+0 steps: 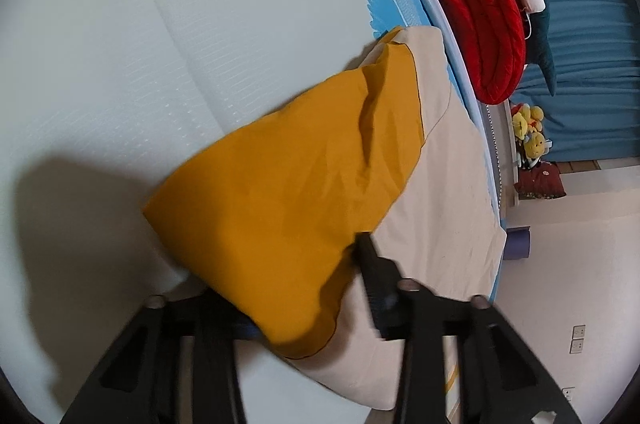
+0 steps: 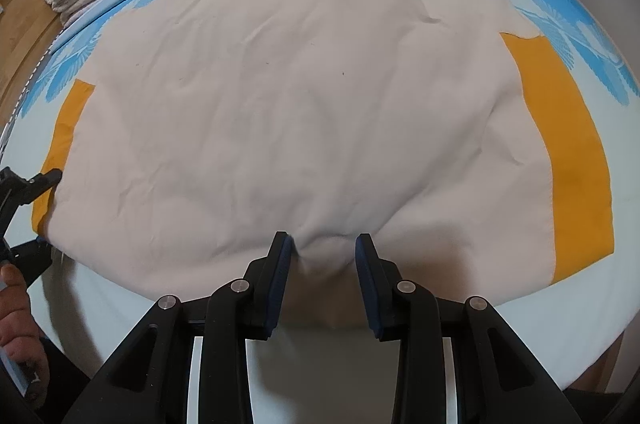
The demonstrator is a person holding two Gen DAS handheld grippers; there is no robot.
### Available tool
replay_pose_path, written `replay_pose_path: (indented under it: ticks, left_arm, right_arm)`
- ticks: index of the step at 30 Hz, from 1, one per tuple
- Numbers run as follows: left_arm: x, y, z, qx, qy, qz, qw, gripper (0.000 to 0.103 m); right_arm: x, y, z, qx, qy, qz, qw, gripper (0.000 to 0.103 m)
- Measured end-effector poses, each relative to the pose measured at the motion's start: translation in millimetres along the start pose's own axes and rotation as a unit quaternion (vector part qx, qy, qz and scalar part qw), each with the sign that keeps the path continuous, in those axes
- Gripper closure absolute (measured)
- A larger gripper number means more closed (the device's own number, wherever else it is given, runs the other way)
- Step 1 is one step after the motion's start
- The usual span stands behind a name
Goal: Fold large clothes
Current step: 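Grasp the orange side edge with the left tool and lift it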
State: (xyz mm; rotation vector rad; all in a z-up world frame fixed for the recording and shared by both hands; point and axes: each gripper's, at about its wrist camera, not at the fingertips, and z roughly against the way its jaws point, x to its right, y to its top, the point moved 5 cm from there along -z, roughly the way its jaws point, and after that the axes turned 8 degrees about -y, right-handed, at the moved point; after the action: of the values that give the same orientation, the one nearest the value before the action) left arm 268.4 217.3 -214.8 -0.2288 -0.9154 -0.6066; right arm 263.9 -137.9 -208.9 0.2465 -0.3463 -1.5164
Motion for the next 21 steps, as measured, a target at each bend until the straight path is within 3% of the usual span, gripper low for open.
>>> replay_pose_path:
  ticks: [4, 8, 12, 16, 21]
  left_arm:
    - [11, 2, 2, 0.002, -0.003, -0.023, 0.9997, 0.09]
    - [38, 4, 17, 0.006, -0.001, -0.06, 0.9982, 0.093]
    - [73, 1, 39, -0.004, 0.021, -0.125, 0.9919, 0.094]
    - [99, -2, 70, -0.019, 0.043, -0.212, 0.9762, 0.094]
    - [107, 1, 119, -0.006, 0.052, -0.295, 0.9542, 0.096]
  right_arm:
    - [2, -2, 3, 0.003, 0.001, -0.004, 1.0, 0.068]
    - [5, -3, 11, 0.012, 0.001, -0.015, 1.0, 0.068]
    - [5, -1, 41, 0.064, -0.019, -0.025, 0.997, 0.068]
    - [-11, -7, 87, 0.144, -0.037, -0.024, 0.989, 0.068]
    - [-48, -31, 114, 0.191, -0.053, -0.007, 0.98, 0.068]
